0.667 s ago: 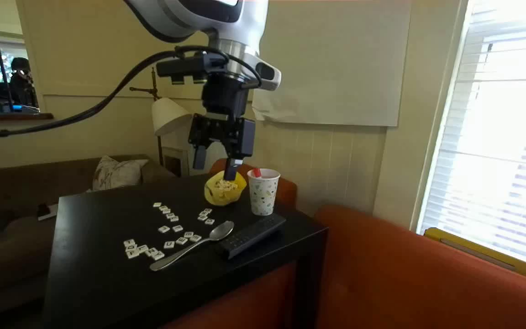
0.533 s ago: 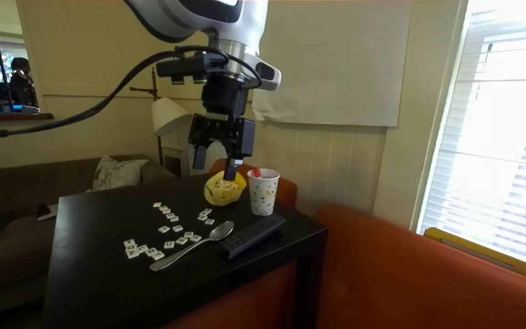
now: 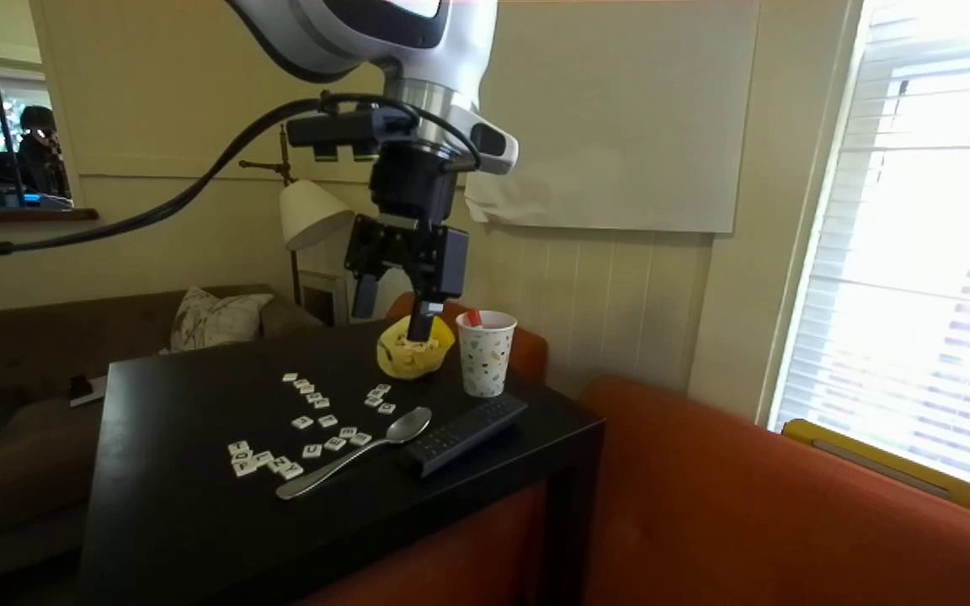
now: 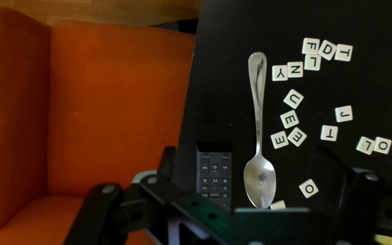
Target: Press a button on the remote control.
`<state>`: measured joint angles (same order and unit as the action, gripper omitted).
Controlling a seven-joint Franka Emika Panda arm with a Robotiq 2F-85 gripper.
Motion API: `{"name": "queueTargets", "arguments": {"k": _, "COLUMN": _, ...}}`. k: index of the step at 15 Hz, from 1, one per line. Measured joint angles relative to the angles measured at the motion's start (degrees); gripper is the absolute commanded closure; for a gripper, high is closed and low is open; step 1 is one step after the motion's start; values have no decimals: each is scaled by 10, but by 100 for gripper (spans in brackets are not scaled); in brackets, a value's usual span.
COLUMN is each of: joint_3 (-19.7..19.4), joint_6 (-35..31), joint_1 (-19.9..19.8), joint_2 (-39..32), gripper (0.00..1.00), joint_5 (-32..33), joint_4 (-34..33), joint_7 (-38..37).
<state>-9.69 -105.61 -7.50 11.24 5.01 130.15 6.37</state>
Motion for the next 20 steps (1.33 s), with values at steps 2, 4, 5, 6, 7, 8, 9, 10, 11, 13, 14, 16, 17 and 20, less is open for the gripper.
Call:
{"name": "queueTargets", "arguments": {"k": 2, "joint_3": -10, "joint_6": -14, "joint_1": -4, "joint_2": 0, "gripper": 34, "joint_5": -13, "joint_4": 14, "joint_7": 0}}
{"name": "queueTargets", "arguments": {"k": 4, "joint_3": -21, "joint_6": -36, "joint_1": -9, "joint_2": 1, "gripper": 48, "joint_5": -31, "joint_4": 31, "joint_7": 5}}
{"name": "queueTargets", "arguments": {"k": 5, "joint_3": -26, "joint_6": -51, "joint_1": -10, "joint_2": 2, "gripper": 56, "joint_5": -41, "joint_4": 41, "joint_7": 13}}
{"name": "queueTargets", "arguments": {"k": 6, "joint_3": -30, "joint_6": -69, "joint_1": -12, "joint_2": 3, "gripper": 62, "joint_5": -48, "joint_4": 51, "joint_7": 23}}
{"name": "queueTargets", "arguments": {"k": 7, "joint_3": -33, "joint_6": -89, "joint_1": -13, "joint_2": 4, "gripper": 70, "joint_5": -51, "joint_4": 61, "joint_7": 35}}
{"name": "queueTargets", "arguments": {"k": 8, "joint_3": -34, "joint_6": -109, "joint_1": -14, "joint_2": 5, "gripper": 76, "joint_5": -51, "joint_4": 72, "joint_7": 46}}
{"name": "queueTargets", "arguments": {"k": 9, "joint_3": -34, "joint_6": -124, "joint_1": -14, "joint_2": 6, "gripper": 84, "joint_5": -51, "joint_4": 83, "joint_7": 55}}
{"name": "queueTargets", "arguments": {"k": 10, "joint_3": -34, "joint_6": -137, "joint_1": -14, "joint_2": 7, "gripper": 90, "joint_5": -51, "joint_4": 94, "joint_7": 63}}
{"name": "queueTargets", "arguments": {"k": 11, "joint_3": -34, "joint_6": -147, "joint_1": -14, "joint_2": 9, "gripper": 99, "joint_5": -51, "joint_4": 104, "joint_7": 71}}
{"name": "queueTargets", "arguments": {"k": 13, "joint_3": -32, "joint_6": -162, "joint_1": -13, "joint_2": 12, "gripper": 100, "joint_5": -50, "joint_4": 124, "joint_7": 82}}
{"name": "queueTargets", "arguments": {"k": 14, "joint_3": -30, "joint_6": -166, "joint_1": -13, "joint_2": 14, "gripper": 100, "joint_5": -50, "joint_4": 133, "joint_7": 87}}
{"name": "queueTargets", "arguments": {"k": 16, "joint_3": -27, "joint_6": -177, "joint_1": -11, "joint_2": 19, "gripper": 100, "joint_5": -50, "joint_4": 151, "joint_7": 96}}
{"name": "queueTargets", "arguments": {"k": 17, "joint_3": -25, "joint_6": -185, "joint_1": -10, "joint_2": 22, "gripper": 100, "joint_5": -50, "joint_4": 160, "joint_7": 100}}
{"name": "queueTargets", "arguments": {"k": 20, "joint_3": -24, "joint_6": -218, "joint_1": -4, "joint_2": 32, "gripper": 100, "joint_5": -51, "joint_4": 183, "joint_7": 106}}
